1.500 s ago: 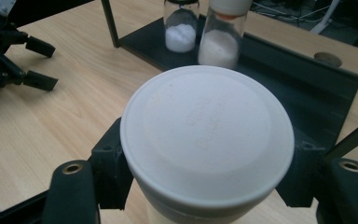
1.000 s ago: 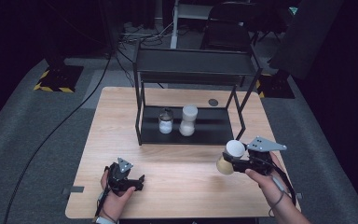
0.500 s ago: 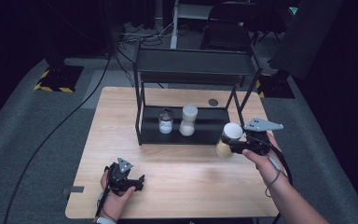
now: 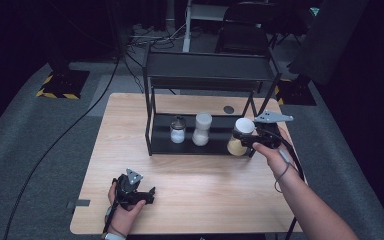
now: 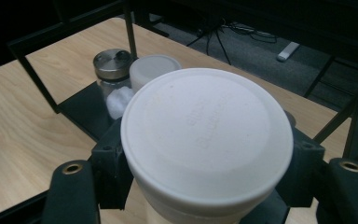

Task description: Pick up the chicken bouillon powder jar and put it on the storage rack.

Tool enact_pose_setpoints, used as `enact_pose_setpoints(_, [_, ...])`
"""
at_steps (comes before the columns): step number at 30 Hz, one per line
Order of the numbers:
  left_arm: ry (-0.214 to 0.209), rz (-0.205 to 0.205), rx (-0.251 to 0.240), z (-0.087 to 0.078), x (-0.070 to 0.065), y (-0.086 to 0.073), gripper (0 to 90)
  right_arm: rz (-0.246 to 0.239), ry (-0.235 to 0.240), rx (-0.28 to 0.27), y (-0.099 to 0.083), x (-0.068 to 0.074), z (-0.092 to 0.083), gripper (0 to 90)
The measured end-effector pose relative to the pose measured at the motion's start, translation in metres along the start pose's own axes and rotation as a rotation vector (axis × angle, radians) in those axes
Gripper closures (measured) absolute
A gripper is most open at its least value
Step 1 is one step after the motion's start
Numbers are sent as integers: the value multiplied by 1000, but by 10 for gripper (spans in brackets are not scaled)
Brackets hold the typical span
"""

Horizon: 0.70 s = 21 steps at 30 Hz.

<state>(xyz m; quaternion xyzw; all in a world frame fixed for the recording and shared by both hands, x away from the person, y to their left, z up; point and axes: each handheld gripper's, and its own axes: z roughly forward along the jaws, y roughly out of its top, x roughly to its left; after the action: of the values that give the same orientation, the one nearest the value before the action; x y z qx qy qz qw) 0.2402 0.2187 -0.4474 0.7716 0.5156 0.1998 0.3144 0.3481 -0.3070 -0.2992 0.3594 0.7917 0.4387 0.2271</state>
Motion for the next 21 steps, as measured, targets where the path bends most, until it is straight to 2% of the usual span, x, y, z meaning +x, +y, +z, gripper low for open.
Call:
enact_pose_setpoints(6, [1,-1,0,0,0,0,3,12,-22,11,3,-7,20,341])
enact_pose_setpoints(21, [1,-1,1,0,0,1,3,43,-70,49,3,-11,61,341])
